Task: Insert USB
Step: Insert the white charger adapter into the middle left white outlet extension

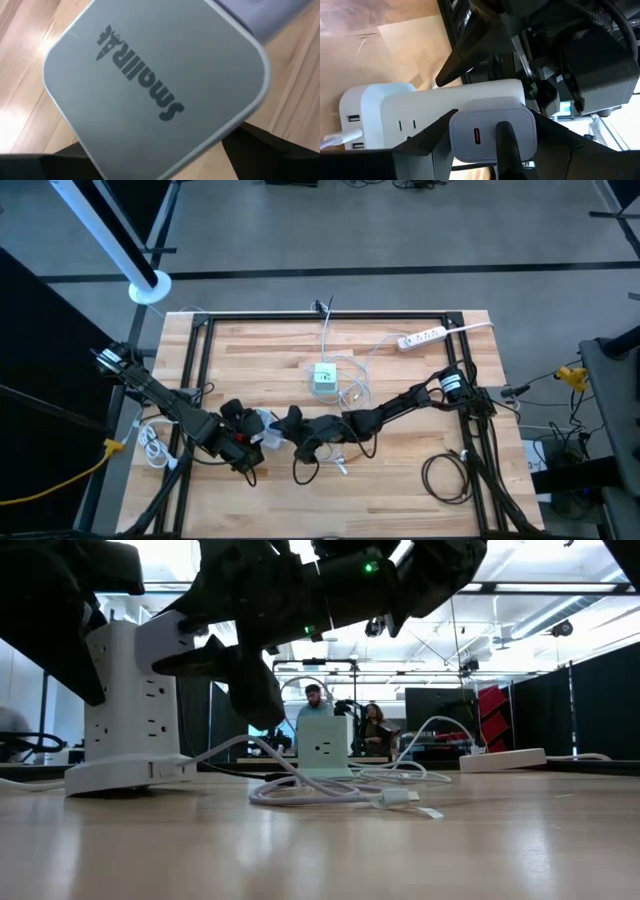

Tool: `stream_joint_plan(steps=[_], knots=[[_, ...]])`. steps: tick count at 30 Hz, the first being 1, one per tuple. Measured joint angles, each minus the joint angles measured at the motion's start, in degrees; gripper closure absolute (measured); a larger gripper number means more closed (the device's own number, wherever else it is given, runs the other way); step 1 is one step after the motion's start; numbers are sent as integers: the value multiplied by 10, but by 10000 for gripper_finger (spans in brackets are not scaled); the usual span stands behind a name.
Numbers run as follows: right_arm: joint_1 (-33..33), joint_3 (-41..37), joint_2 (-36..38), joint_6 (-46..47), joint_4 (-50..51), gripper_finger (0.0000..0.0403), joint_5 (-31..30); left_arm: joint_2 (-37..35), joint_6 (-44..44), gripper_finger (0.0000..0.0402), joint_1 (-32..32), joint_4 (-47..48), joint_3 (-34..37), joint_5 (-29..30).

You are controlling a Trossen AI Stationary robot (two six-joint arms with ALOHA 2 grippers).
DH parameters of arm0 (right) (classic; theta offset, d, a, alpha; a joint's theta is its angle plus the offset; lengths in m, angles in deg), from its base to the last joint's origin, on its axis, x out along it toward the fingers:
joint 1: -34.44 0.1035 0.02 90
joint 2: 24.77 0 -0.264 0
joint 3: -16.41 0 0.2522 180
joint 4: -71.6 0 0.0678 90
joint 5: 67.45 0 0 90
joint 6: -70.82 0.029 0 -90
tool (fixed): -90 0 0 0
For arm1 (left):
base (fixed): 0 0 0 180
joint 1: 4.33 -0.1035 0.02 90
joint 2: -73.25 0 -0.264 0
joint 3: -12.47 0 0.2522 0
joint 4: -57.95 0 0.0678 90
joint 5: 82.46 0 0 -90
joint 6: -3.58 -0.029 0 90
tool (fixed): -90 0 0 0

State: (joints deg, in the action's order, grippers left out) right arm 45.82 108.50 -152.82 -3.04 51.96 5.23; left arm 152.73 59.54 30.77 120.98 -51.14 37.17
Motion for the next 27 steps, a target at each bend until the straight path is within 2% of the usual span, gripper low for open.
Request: stream_joint_plan(steps=[4, 12, 21, 27], knots=[[1, -2, 4, -53, -5, 207, -28, 0, 0, 127, 0, 0, 0, 1], [2, 0, 11, 7, 29, 207, -22, 0, 10, 127, 0, -1, 0, 3], [31, -1, 34, 22, 65, 203, -51, -6, 32, 127, 1, -39, 0, -5], [45, -1, 47, 66, 156, 89, -57, -8, 29, 127, 1, -54, -1, -1]])
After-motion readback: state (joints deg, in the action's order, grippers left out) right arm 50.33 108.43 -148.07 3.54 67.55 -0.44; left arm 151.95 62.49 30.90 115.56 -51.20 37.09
